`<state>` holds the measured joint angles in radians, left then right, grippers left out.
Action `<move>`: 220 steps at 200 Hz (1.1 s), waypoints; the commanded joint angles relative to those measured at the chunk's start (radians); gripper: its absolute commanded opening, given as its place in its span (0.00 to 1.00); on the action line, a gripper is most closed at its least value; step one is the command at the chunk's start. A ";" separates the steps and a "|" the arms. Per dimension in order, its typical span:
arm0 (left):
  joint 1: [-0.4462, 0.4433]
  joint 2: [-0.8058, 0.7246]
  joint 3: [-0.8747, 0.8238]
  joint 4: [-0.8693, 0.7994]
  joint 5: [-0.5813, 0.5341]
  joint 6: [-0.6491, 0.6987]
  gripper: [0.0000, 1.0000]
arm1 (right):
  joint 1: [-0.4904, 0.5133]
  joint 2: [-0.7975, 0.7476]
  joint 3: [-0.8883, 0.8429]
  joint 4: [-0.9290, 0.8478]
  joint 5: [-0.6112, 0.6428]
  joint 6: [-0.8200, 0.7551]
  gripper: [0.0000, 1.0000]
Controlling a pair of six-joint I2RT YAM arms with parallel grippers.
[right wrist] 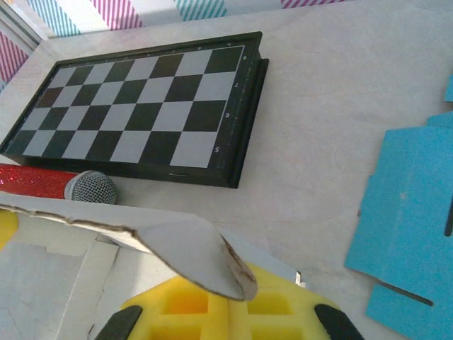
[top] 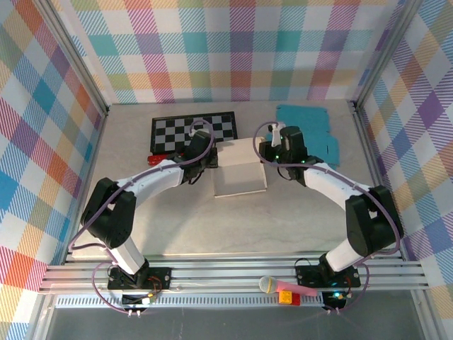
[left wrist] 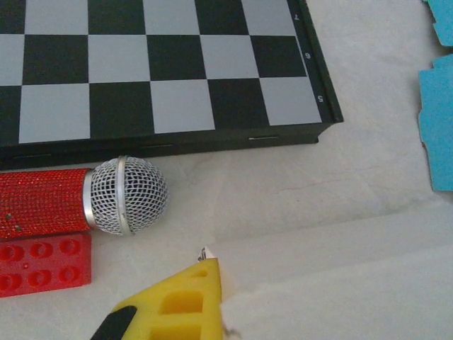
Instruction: Fold the paper box
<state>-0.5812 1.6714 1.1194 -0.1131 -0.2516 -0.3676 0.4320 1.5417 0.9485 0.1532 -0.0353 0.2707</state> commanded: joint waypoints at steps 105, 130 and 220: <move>-0.069 -0.127 -0.311 0.473 0.008 0.070 0.00 | 0.091 -0.077 -0.219 0.124 0.025 0.049 0.03; -0.093 -0.138 -0.343 0.464 -0.012 0.087 0.00 | 0.108 -0.117 -0.228 0.041 0.045 0.070 0.11; -0.126 -0.153 -0.362 0.425 -0.069 0.128 0.00 | 0.113 -0.354 -0.031 -0.584 -0.115 0.311 0.69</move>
<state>-0.6918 1.5467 0.7681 0.2829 -0.3244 -0.2565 0.5381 1.2583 0.8291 -0.1837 -0.0769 0.4797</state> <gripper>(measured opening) 0.055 0.653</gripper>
